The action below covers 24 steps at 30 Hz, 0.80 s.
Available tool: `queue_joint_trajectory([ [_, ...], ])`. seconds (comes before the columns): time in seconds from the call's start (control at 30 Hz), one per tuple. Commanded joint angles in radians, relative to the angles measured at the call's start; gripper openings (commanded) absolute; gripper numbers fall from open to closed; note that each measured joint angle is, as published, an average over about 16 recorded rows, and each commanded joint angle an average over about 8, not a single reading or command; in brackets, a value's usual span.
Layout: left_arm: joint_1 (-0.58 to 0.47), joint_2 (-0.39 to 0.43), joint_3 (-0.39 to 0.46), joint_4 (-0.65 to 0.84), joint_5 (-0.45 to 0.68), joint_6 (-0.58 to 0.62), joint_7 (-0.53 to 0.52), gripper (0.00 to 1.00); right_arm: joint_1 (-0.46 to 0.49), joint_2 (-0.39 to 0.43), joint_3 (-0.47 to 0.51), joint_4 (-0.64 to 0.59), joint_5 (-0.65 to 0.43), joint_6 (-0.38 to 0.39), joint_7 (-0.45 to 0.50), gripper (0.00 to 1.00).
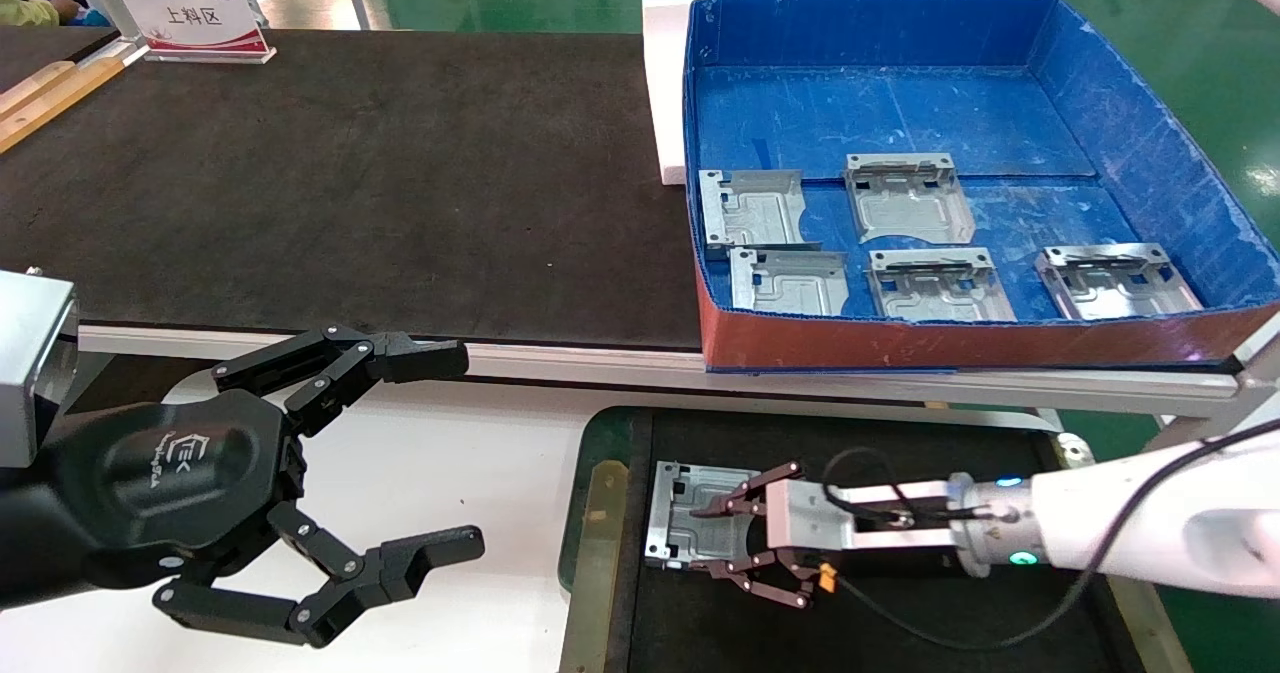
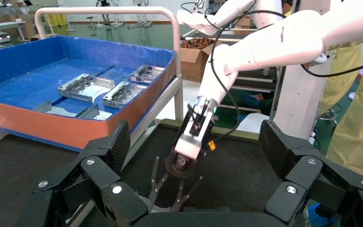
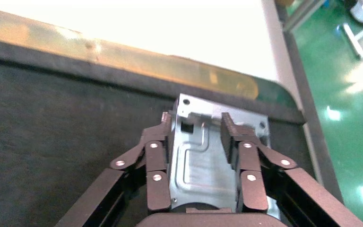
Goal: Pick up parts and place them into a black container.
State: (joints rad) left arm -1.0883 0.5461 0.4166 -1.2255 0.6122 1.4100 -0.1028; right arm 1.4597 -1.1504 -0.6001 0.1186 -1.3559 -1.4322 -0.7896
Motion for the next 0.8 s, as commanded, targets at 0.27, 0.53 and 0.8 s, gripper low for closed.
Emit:
queue_joint_trajectory([
  [0.27,0.0,0.0,0.0,0.0,0.0,0.0,0.0,1.0,0.032,0.05,0.02,0.047,0.045,-0.141,0.004,1.0],
  [0.53,0.0,0.0,0.0,0.0,0.0,0.0,0.0,1.0,0.004,0.122,0.016,0.235,0.162,-0.169,0.12,1.0],
  [0.8,0.0,0.0,0.0,0.0,0.0,0.0,0.0,1.0,-0.054,0.229,-0.006,0.492,0.318,-0.162,0.283,1.0],
])
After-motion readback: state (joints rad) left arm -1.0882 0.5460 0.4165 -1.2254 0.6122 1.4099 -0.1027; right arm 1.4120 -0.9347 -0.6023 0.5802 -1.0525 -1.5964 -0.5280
